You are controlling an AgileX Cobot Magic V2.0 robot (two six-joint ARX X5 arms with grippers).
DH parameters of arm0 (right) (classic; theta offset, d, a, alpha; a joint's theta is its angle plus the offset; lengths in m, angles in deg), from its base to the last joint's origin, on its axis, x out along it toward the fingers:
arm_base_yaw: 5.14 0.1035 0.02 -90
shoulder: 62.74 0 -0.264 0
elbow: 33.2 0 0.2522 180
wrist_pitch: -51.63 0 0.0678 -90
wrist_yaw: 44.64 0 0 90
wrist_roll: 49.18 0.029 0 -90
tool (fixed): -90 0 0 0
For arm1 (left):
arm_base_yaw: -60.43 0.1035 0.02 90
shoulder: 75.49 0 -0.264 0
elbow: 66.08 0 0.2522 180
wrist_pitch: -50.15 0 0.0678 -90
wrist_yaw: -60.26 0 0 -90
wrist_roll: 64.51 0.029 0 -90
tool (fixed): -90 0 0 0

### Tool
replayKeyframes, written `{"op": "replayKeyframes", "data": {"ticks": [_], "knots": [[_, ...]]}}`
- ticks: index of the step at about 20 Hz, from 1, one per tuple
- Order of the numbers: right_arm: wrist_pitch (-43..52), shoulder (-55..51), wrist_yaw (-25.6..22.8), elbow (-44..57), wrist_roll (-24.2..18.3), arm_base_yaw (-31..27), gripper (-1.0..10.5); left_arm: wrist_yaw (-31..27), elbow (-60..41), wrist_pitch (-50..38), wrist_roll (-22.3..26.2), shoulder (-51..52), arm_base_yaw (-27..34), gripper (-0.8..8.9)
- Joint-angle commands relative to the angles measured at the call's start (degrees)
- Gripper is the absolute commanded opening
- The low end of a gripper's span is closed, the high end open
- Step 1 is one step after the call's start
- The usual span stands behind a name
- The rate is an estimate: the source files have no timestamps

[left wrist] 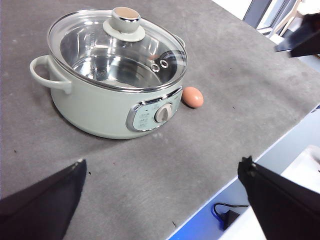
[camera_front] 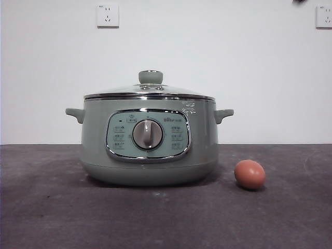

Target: Pick up the egg,open the lid,put the egg in the pot,close the lid

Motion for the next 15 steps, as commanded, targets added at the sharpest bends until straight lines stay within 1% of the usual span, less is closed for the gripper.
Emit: {"op": "replayKeyframes", "data": {"ticks": [1, 3, 6, 8, 11, 13, 15], "knots": [[3.3, 5.5, -5.2, 0.0, 0.7, 3.2, 5.6, 0.1, 0.1, -0.3, 0.3, 0.1, -0.1, 6.64], [6.9, 10.6, -9.5, 0.0, 1.6, 5.5, 5.6, 0.1, 0.1, -0.3, 0.3, 0.1, -0.1, 6.64], [12.3, 17.8, -13.9, 0.0, 2.9, 8.8, 5.6, 0.1, 0.1, -0.3, 0.3, 0.1, -0.1, 6.64], [14.7, 21.9, -16.7, 0.0, 3.3, 9.9, 5.6, 0.1, 0.1, -0.3, 0.3, 0.1, -0.1, 6.64], [18.0, 27.6, -16.9, 0.0, 4.4, 10.8, 5.6, 0.1, 0.1, -0.3, 0.3, 0.1, -0.1, 6.64], [20.2, 30.8, -18.3, 0.0, 4.4, 11.0, 5.3, 0.1, 0.1, -0.3, 0.3, 0.1, -0.1, 6.64], [21.8, 33.6, -18.3, 0.0, 4.5, 11.0, 5.3, 0.1, 0.1, -0.3, 0.3, 0.1, -0.1, 6.64]]}}
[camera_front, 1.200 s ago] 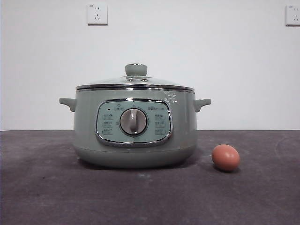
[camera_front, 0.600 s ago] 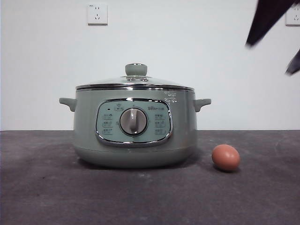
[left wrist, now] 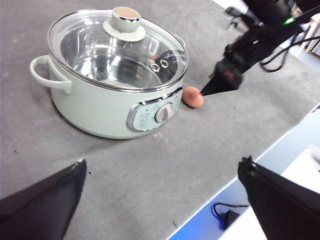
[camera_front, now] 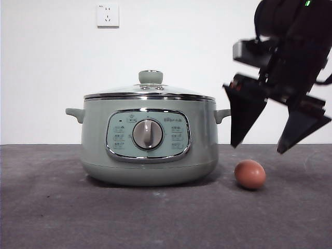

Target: Pick up the egg,open the lid,put the egg in the pot,close the lid

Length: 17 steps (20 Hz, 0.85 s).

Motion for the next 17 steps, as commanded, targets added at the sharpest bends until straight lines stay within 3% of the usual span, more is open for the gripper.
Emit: {"op": "replayKeyframes", "data": {"ticks": [1, 6, 9, 13, 17], "knots": [[1.6, 2.8, -0.3, 0.0, 0.6, 0.1, 5.3, 0.1, 0.1, -0.3, 0.3, 0.1, -0.1, 6.64], [5.3, 6.8, -0.3, 0.0, 0.7, 0.1, 5.3, 0.1, 0.1, -0.3, 0.3, 0.1, -0.1, 6.64], [6.0, 7.9, -0.3, 0.0, 0.6, 0.1, 4.0, 0.1, 0.1, -0.3, 0.3, 0.1, -0.1, 6.64], [6.2, 9.2, -0.2, 0.0, 0.7, 0.1, 3.9, 0.1, 0.1, -0.3, 0.3, 0.1, -0.1, 6.64], [6.8, 9.2, 0.2, 0.0, 0.7, 0.1, 1.8, -1.5, 0.1, -0.3, 0.3, 0.1, -0.1, 6.64]]}}
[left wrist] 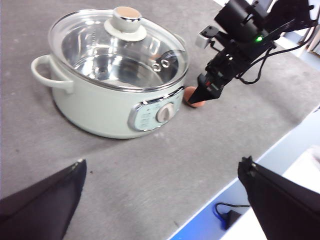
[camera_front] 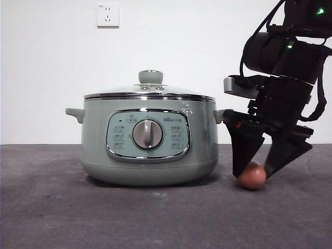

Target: Pick up the egg,open the lid,put the egg in the pot,close the lid

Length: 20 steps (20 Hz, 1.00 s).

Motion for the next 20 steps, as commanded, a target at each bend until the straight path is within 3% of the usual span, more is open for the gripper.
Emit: {"op": "replayKeyframes", "data": {"ticks": [1, 3, 11, 14, 20], "knots": [[0.0, 0.6, 0.2, 0.0, 0.4, 0.2, 1.3, -0.8, 0.1, -0.3, 0.3, 0.1, -0.1, 6.64], [-0.1, 0.6, 0.3, 0.0, 0.4, 0.2, -0.1, -1.6, 0.1, -0.3, 0.3, 0.1, -0.1, 6.64], [-3.6, -4.4, 0.1, 0.0, 1.9, 0.1, -0.2, -1.9, 0.1, -1.7, 0.3, -2.3, -0.1, 6.64], [-7.7, -12.9, 0.0, 0.0, 1.8, 0.1, -0.2, -1.4, 0.1, -6.0, -1.0, -6.0, -1.1, 6.64], [-13.6, -34.2, 0.0, 0.0, 1.2, 0.1, -0.2, -2.1, 1.7, -22.9, -8.0, -17.4, -7.2, 6.64]]}}
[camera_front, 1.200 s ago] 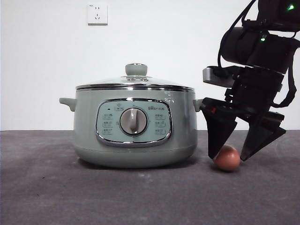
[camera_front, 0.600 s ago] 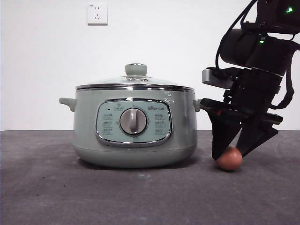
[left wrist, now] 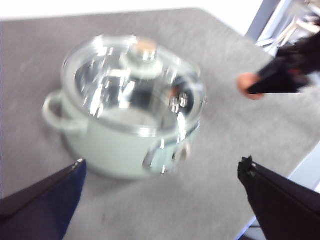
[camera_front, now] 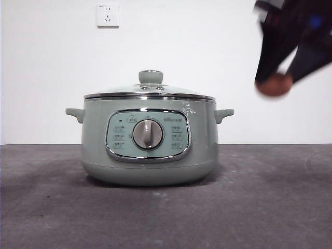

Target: Pick up the egg,open the lid,put the egg in the pot,close the lid

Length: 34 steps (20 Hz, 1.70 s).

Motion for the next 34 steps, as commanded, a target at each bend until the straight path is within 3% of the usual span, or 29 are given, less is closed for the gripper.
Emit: {"op": "replayKeyframes", "data": {"ticks": [1, 8, 15, 28, 29, 32, 34], "knots": [[-1.3, -6.5, -0.1, 0.1, 0.0, 0.1, -0.2, -1.9, 2.6, -4.2, -3.1, -5.7, -3.5, 6.64], [-6.8, -18.3, 0.1, 0.1, 0.2, 0.1, -0.2, -15.1, 17.9, -12.2, -2.9, -30.0, -17.2, 6.64], [-9.5, -20.9, 0.1, 0.1, 0.7, 0.1, -0.2, -23.3, 31.7, -14.2, -1.5, -50.6, -23.4, 6.64], [-9.5, -20.9, 0.1, 0.1, 1.0, 0.1, -0.2, -26.4, 33.2, -17.3, -1.6, -60.4, -25.7, 6.5], [-9.5, -20.9, 0.1, 0.1, 1.0, 0.1, -0.2, -27.0, 33.2, -16.8, -1.6, -60.4, -25.7, 5.86], [-9.4, -20.9, 0.0, 0.1, 1.0, 0.1, -0.2, -26.7, 33.2, -16.4, -1.7, -60.4, -25.7, 1.81], [-9.4, -20.8, -0.1, 0.1, 1.0, 0.1, -0.2, -26.5, 33.2, -16.5, -1.7, -60.4, -25.7, 0.37]]}}
